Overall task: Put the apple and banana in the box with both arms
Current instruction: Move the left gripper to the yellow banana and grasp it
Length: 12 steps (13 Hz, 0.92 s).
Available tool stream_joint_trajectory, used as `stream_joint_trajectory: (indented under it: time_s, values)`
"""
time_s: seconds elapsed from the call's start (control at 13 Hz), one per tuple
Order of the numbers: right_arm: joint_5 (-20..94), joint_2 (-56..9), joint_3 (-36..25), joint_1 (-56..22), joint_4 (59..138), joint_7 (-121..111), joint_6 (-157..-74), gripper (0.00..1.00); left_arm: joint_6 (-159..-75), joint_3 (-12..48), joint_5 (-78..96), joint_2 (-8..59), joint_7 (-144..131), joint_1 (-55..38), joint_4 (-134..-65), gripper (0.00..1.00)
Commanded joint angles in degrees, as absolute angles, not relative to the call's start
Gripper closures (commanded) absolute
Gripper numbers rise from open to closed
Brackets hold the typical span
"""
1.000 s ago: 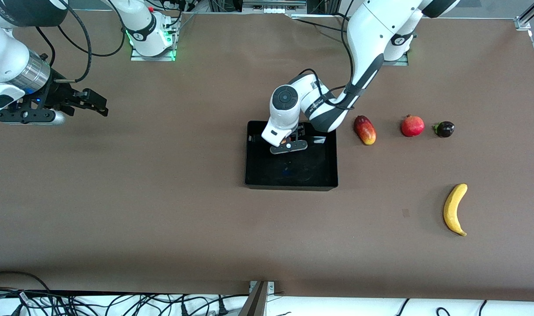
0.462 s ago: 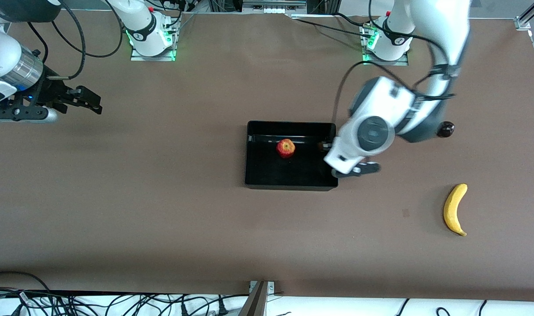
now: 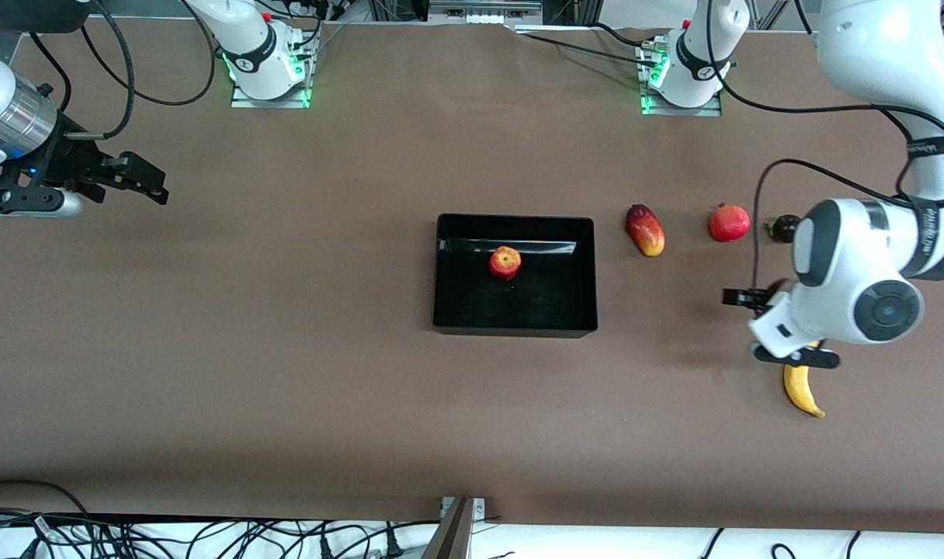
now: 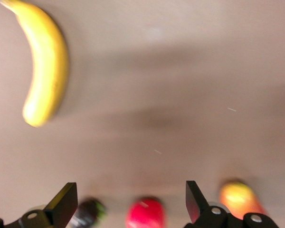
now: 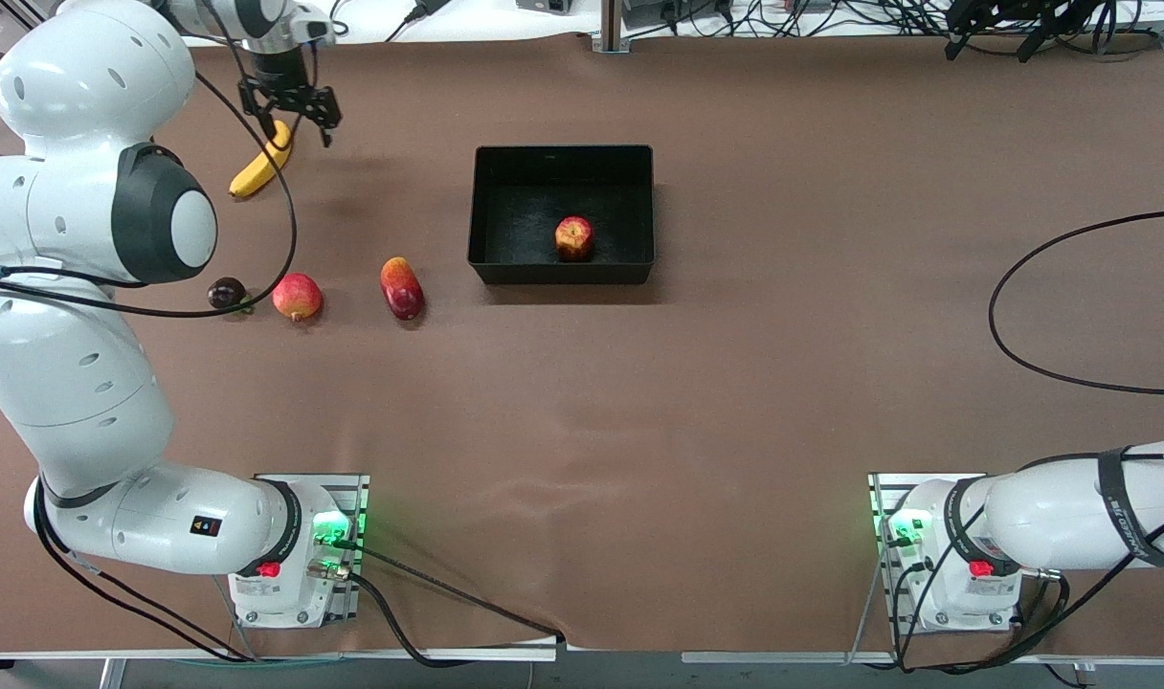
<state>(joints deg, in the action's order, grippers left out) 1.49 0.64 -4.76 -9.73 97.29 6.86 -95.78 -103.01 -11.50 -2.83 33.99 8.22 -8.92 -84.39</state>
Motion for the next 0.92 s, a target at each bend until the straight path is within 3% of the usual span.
stream_joint_trajectory:
  time_s: [0.0,0.77,0.85]
  values:
    - [1.32,0.00,-4.13,-8.88,95.71,6.86,-94.39,0.00,-113.15,-12.57,-6.32,37.52,12.48,-7.05,-86.12,0.00]
    - [1.41,-0.09,-4.13,-9.05,95.71,6.86,-94.83,0.00,-133.66,-12.57,-13.80,47.89,19.16,-1.32,-86.83,0.00]
    - [1.41,-0.09,-4.13,-9.05,95.71,6.86,-94.92,0.00,-136.03,-12.57,-13.71,48.51,19.07,-1.32,-87.97,0.13]
